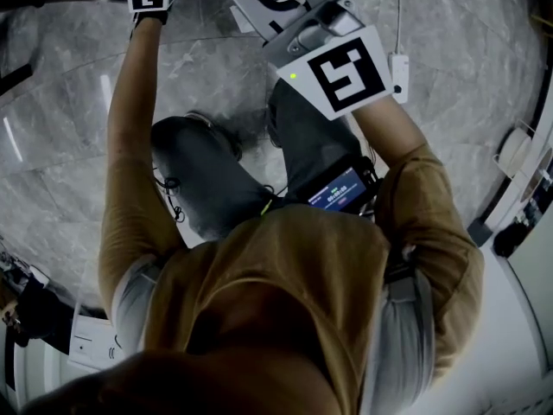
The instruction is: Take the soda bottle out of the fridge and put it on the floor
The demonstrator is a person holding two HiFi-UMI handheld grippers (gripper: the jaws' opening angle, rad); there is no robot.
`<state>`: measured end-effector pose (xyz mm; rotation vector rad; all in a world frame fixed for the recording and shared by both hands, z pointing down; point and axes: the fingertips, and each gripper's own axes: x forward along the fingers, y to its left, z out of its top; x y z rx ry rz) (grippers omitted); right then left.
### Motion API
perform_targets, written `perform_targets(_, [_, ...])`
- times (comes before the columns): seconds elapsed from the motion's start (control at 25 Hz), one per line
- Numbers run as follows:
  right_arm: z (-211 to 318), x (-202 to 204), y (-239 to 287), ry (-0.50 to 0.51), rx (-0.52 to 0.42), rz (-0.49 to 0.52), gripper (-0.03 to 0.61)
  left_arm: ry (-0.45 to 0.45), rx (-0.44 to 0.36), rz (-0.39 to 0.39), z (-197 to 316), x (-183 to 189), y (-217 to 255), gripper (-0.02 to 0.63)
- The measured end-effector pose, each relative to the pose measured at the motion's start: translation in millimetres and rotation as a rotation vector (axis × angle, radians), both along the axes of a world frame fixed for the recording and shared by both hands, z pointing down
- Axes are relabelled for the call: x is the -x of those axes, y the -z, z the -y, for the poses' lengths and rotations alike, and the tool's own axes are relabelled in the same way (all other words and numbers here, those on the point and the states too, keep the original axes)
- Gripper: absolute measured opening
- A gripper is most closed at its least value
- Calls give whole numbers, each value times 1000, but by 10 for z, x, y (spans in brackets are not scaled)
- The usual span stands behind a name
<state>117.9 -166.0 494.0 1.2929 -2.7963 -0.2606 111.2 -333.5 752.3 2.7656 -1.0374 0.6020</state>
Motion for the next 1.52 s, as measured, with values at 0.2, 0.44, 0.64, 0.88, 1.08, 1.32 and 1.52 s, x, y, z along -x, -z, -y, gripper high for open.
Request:
perform_targets(0.2, [53,23,-253,1,-37,-23,3,-11,-43,0,99,-89,-162,363])
perform_targets(0.44, [93,23,-379,-10,-59,-39,3,-37,-88,-31,96,-117,-144,308])
perform_targets(0.64, [132,105,-430,-1,-85,-20,3,-49,-84,-89,63,-72,-106,307])
perform_targets(0.88, [171,221,-538,22,-105,-17,3,-66,-115,-146,-46,62,-32,307])
perform_targets(1.08, [285,326,-697,36,-122,1,3,-89,-178,-181,-123,254,87,307])
perform_targets(1.32, [174,435,-650,48,-148,12,3,-144,-218,-176,-463,443,334,307])
perform_targets(1.52, [102,452,-653,57,-154,9,3,-153,-181,-224,-696,590,382,307])
